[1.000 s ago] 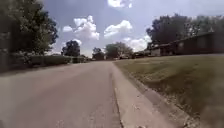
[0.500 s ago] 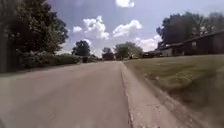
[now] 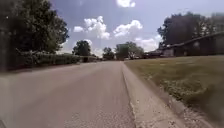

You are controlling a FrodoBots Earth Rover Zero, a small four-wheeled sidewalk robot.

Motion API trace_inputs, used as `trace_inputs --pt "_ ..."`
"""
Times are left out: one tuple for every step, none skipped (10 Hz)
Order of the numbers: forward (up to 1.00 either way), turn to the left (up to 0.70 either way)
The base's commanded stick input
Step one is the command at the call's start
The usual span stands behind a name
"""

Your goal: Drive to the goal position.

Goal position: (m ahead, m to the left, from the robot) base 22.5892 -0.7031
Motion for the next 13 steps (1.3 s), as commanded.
trace_inputs --pt "0.70 0.00" --pt "0.70 0.00" --pt "0.70 0.00" --pt "0.70 0.00" --pt "0.70 0.00" --pt "0.70 0.00" --pt "0.70 0.00" --pt "0.70 0.00" --pt "0.70 0.00" --pt "0.70 0.00" --pt "0.70 0.00" --pt "0.70 0.00" --pt "0.70 0.00"
